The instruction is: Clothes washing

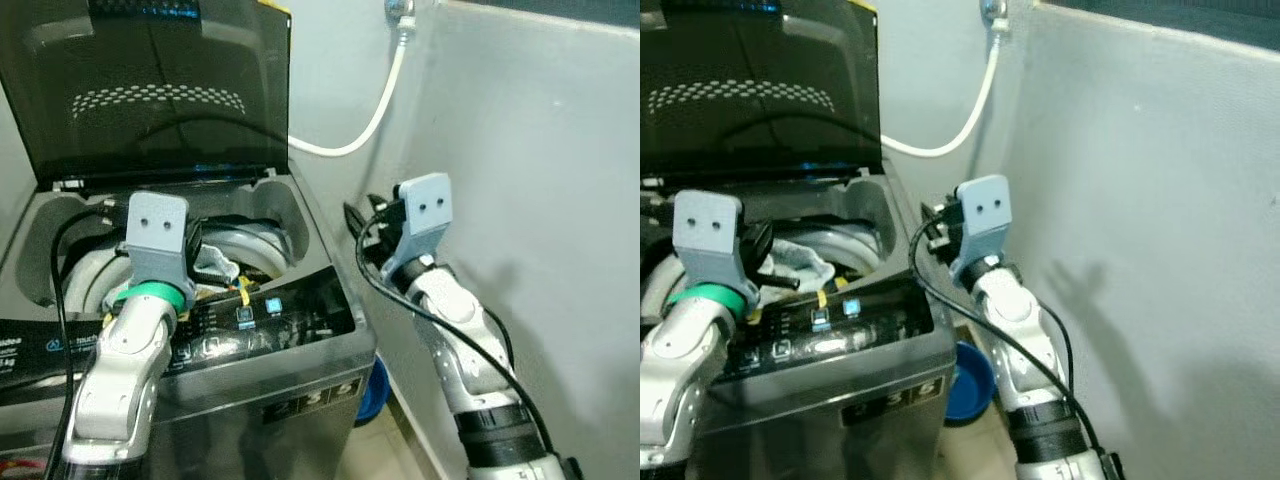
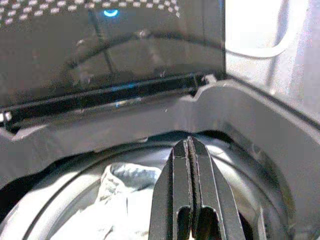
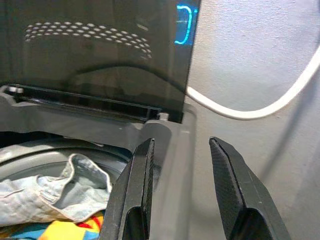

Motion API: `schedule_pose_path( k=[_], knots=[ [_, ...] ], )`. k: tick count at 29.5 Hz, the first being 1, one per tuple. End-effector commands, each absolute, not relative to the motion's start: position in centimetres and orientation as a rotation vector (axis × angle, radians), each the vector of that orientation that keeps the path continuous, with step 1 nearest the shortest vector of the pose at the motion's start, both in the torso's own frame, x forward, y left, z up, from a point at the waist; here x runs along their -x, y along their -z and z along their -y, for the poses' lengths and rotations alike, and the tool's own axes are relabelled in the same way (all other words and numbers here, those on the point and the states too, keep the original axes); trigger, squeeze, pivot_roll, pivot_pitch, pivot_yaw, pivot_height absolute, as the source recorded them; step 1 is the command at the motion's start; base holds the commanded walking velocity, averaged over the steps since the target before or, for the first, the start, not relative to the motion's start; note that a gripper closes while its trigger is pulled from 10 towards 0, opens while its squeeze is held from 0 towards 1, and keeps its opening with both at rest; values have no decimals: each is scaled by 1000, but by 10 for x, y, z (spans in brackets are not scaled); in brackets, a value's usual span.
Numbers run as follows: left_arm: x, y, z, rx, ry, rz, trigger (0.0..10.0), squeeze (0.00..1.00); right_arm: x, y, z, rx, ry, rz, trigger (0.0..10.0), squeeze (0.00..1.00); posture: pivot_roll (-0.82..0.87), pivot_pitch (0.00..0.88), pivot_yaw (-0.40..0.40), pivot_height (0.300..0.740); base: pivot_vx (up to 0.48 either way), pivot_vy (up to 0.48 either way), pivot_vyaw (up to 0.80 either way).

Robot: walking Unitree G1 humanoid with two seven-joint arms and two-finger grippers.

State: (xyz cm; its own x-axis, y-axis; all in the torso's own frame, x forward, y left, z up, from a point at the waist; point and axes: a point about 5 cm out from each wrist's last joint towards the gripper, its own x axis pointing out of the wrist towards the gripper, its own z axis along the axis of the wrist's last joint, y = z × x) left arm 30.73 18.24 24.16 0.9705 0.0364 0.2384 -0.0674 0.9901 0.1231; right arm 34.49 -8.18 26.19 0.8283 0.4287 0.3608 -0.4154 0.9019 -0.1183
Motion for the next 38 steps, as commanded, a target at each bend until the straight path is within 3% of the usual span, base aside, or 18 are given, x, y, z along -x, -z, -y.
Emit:
schedule_pose_path(
  k=[1,5,11,16,38],
  knots=[
    [-304,-243,-180,-145,-40,235,10000,0,-345,-260,81,3,-453,382,10000,0,26,15,-50,740,0,0,0],
    [-304,-243,-178,-143,-18,239,10000,0,-345,-257,83,-53,-430,354,10000,0,25,16,-42,740,0,0,0],
    [-305,-247,-173,-147,23,239,10000,0,-342,-252,90,-196,-387,322,10000,0,19,21,-10,740,0,480,0],
    [-305,-249,-173,-156,27,242,10000,0,-341,-250,90,-215,-384,315,10000,0,21,23,-3,740,0,433,0],
    [-304,-252,-174,-145,39,242,10000,0,-337,-245,88,-267,-369,280,10000,0,26,26,6,740,0,0,0]
  ],
)
